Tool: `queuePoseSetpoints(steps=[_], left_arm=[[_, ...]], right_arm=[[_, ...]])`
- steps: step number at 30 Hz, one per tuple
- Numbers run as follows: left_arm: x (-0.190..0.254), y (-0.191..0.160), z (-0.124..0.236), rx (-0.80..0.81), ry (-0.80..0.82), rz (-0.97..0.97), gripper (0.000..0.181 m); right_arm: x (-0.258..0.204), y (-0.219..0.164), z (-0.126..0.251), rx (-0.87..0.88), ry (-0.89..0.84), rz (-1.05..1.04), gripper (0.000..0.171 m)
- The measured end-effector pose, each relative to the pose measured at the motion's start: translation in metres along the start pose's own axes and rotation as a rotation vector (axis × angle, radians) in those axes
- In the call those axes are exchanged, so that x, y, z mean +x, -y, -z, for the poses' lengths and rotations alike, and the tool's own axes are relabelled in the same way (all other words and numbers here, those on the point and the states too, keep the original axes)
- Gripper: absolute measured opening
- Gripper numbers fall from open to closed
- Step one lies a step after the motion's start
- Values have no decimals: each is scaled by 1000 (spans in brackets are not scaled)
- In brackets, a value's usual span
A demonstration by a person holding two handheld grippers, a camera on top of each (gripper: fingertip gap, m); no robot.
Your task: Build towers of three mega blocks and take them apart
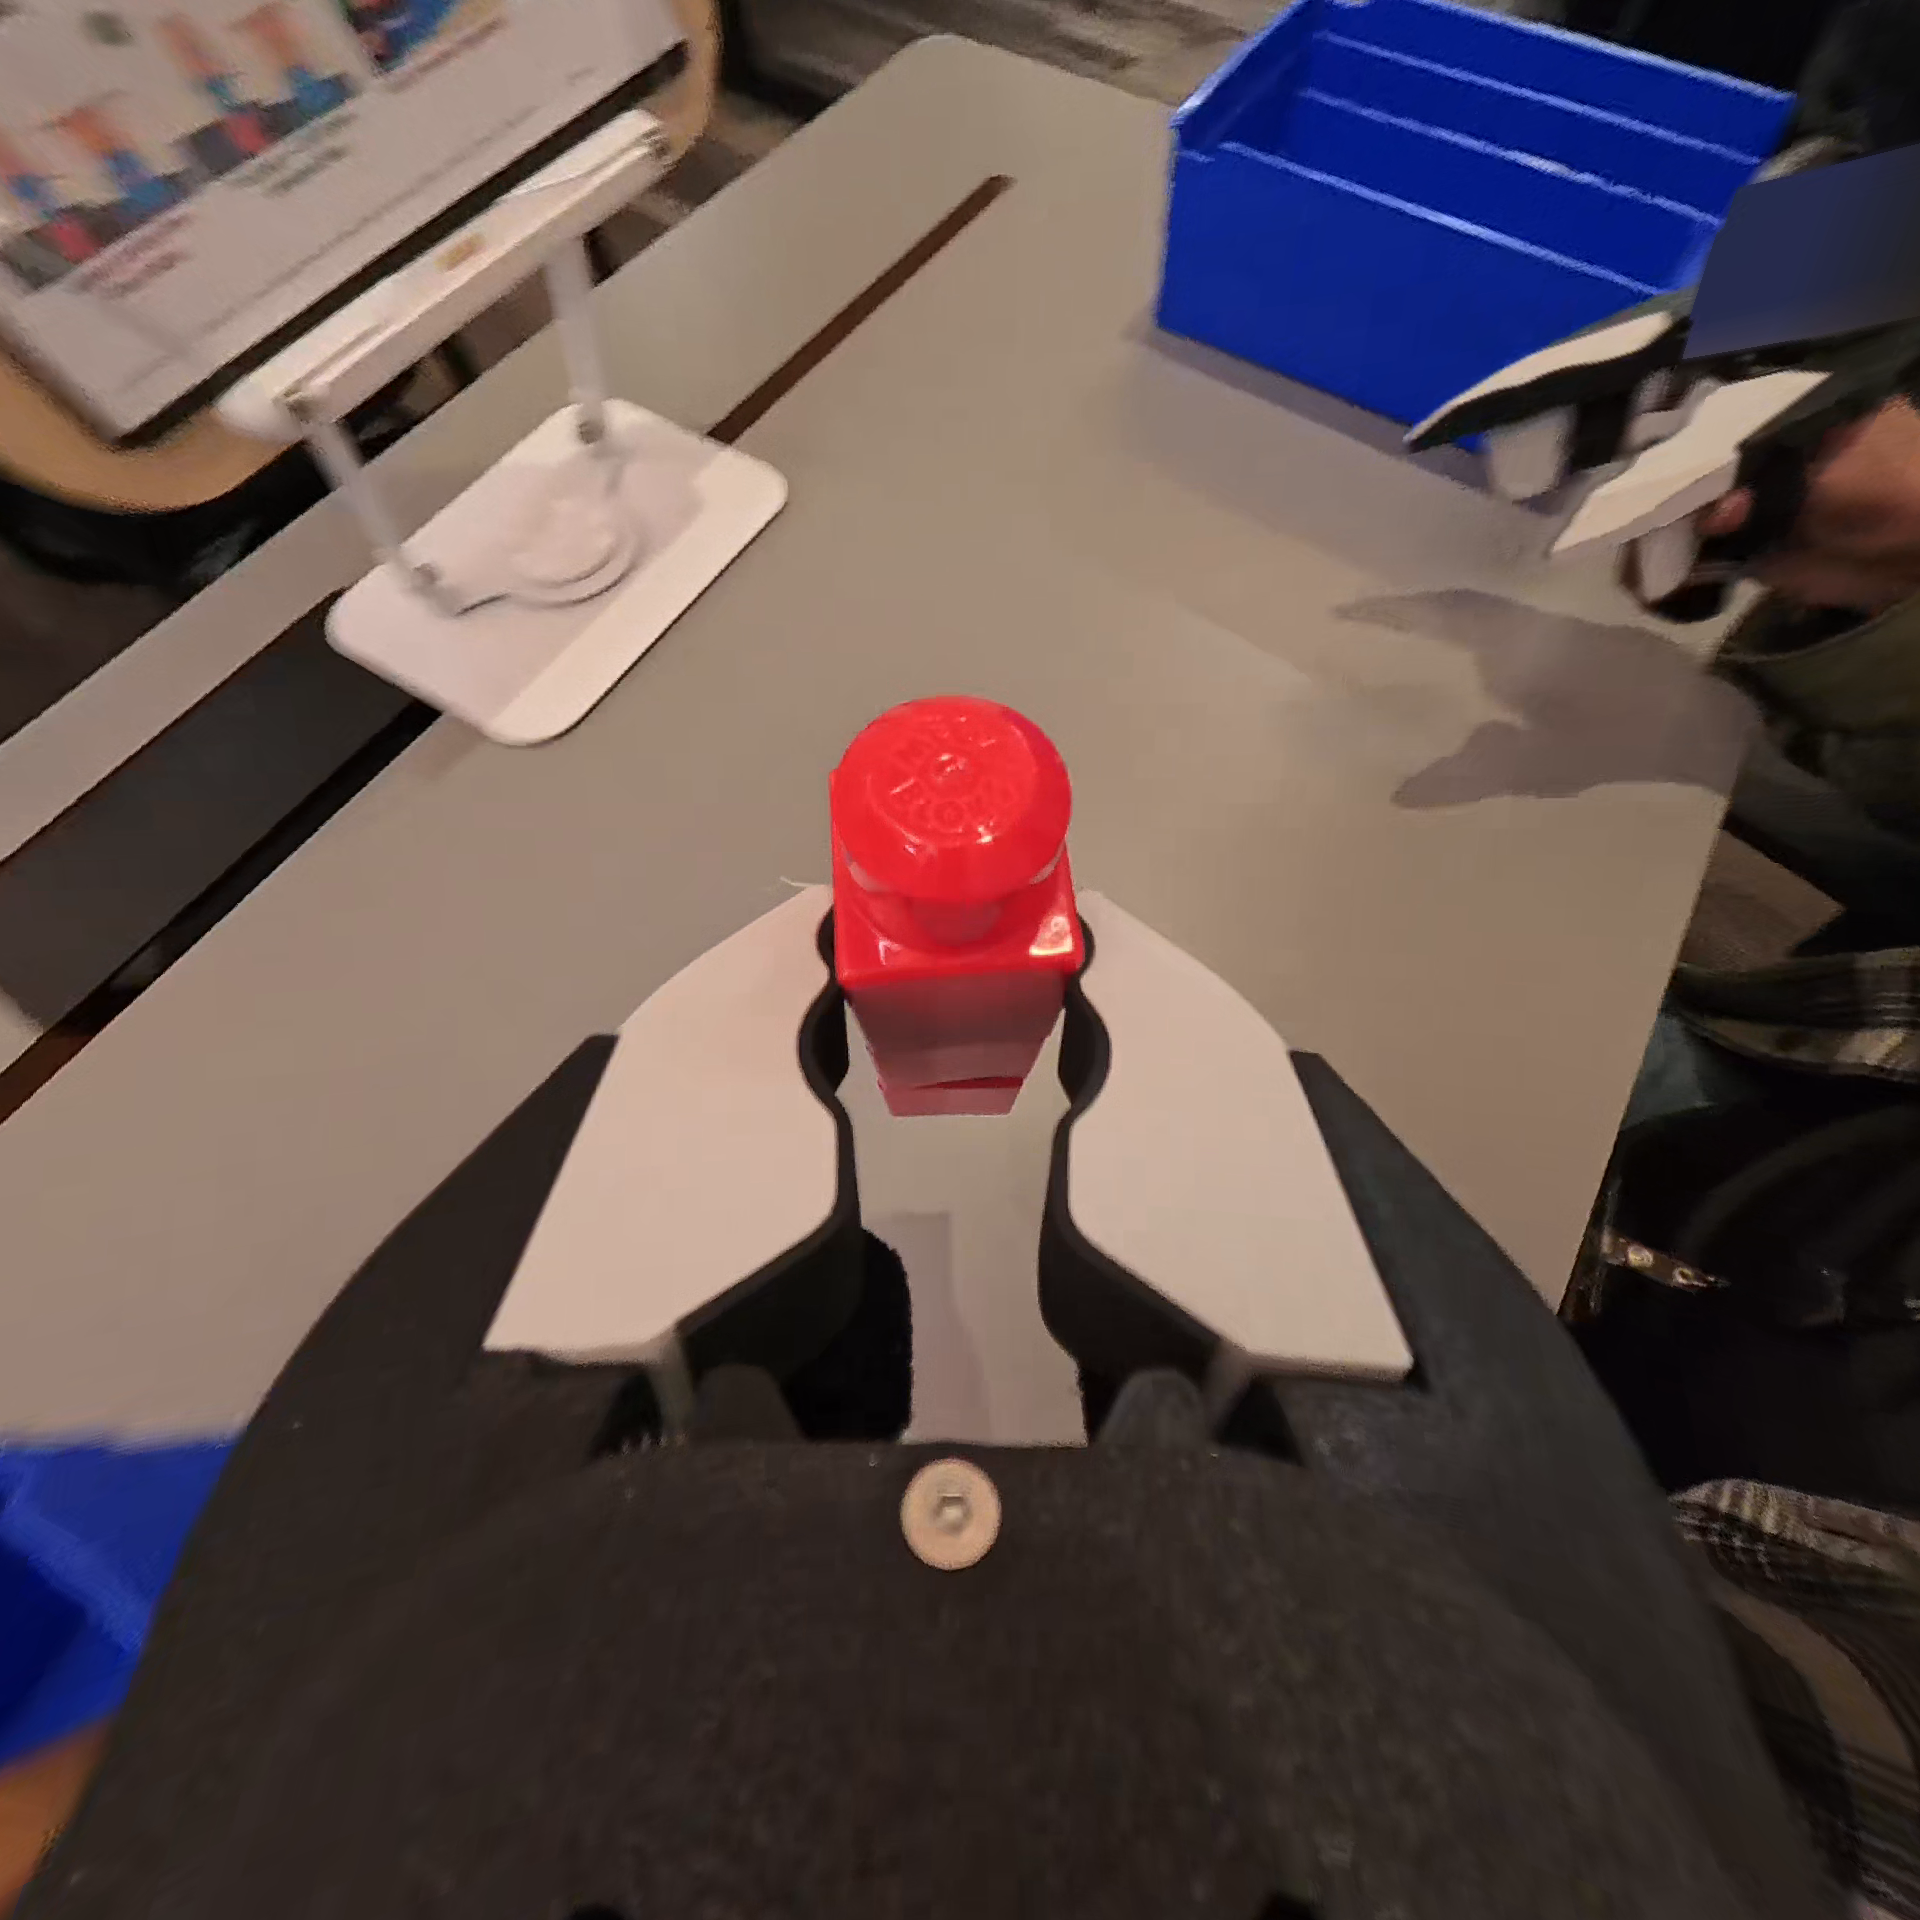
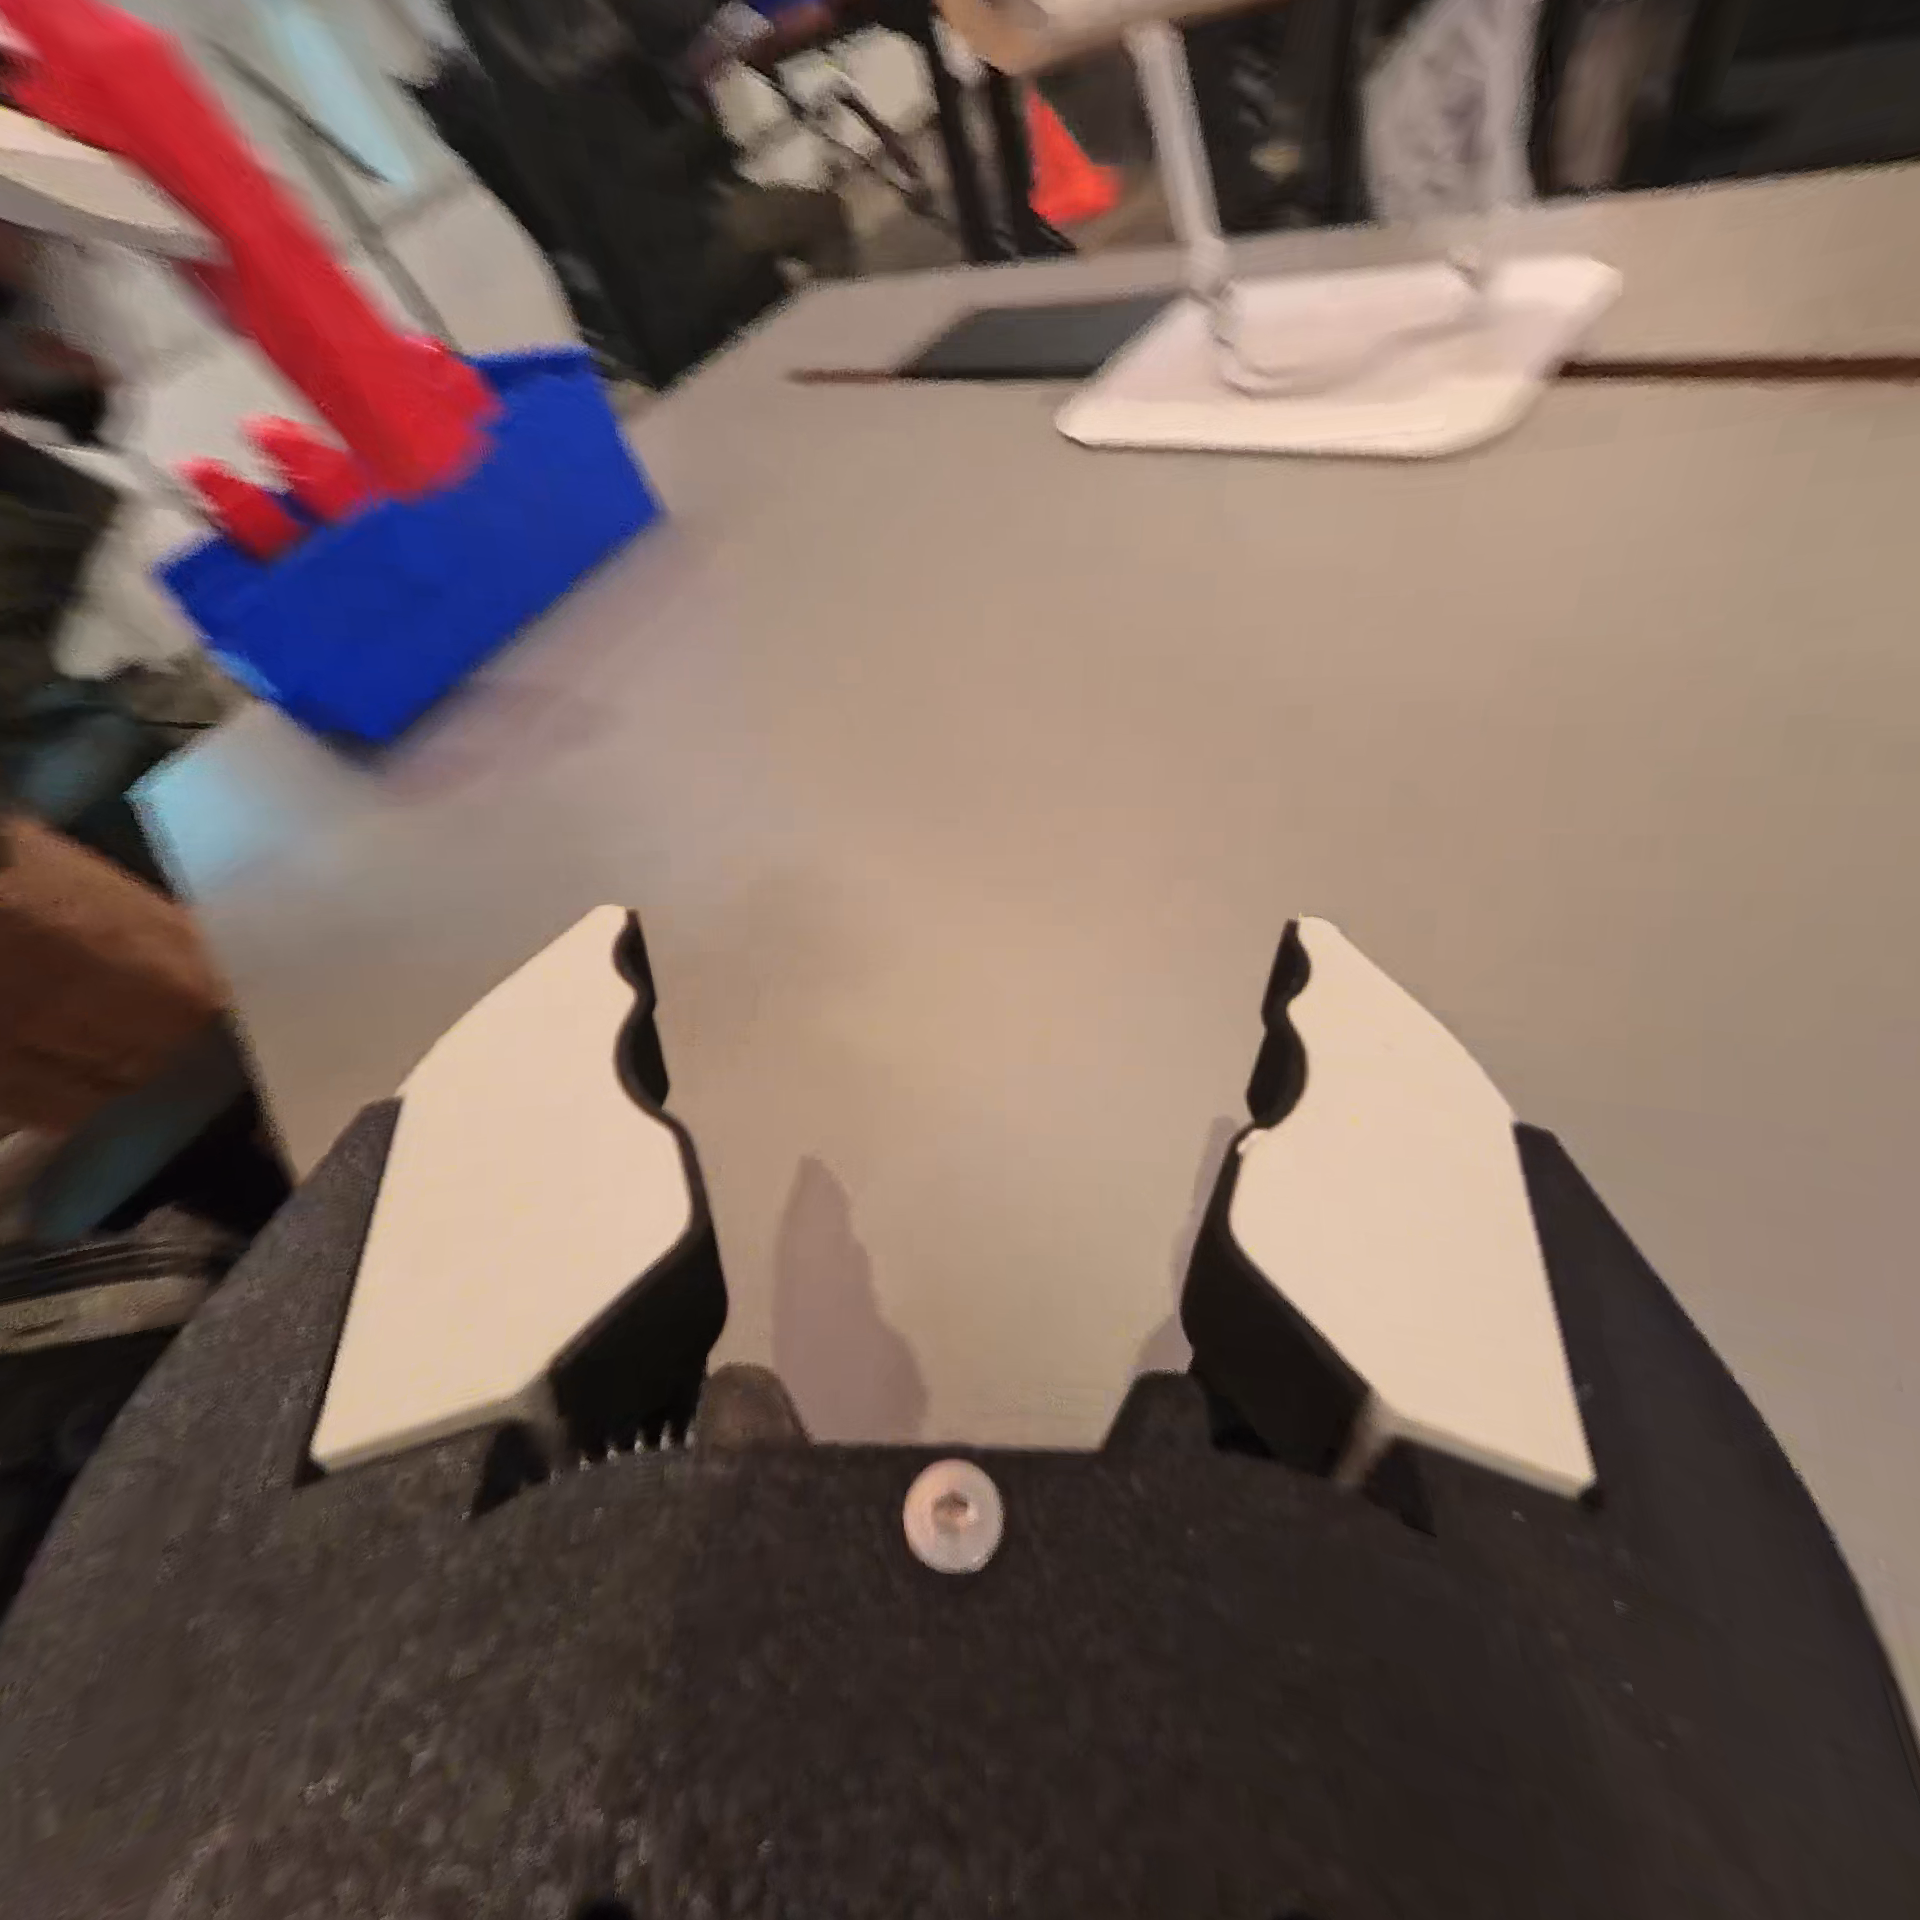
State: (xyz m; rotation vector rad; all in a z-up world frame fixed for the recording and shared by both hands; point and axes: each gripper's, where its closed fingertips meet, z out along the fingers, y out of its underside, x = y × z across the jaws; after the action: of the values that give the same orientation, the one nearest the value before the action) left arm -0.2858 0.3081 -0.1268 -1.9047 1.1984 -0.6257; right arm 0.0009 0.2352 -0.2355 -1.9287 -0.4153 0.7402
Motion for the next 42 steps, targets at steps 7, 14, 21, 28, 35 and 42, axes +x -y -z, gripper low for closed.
queuePoseSetpoints(steps=[7, 14, 21, 28, 35, 42], left_arm=[[36, 26, -63, 70, -323, -92, 37], [56, 21, -96, 71, -437, -149, 37], [59, 16, -107, 102, -493, -142, 37], [62, 11, -109, 101, -525, -145, 37], [70, 8, -111, 95, -560, -148, 37], [53, 13, -105, 210, -474, -84, 67]], right_arm=[[-60, 31, -41, 62, 402, 152, 90], [-84, 40, -97, -80, 436, 391, 94], [-92, 28, -136, -169, 507, 453, 93], [-104, 14, -154, -196, 615, 434, 77], [-113, 12, -155, -198, 701, 406, 36], [-116, 31, -147, -125, 751, 321, 35]])
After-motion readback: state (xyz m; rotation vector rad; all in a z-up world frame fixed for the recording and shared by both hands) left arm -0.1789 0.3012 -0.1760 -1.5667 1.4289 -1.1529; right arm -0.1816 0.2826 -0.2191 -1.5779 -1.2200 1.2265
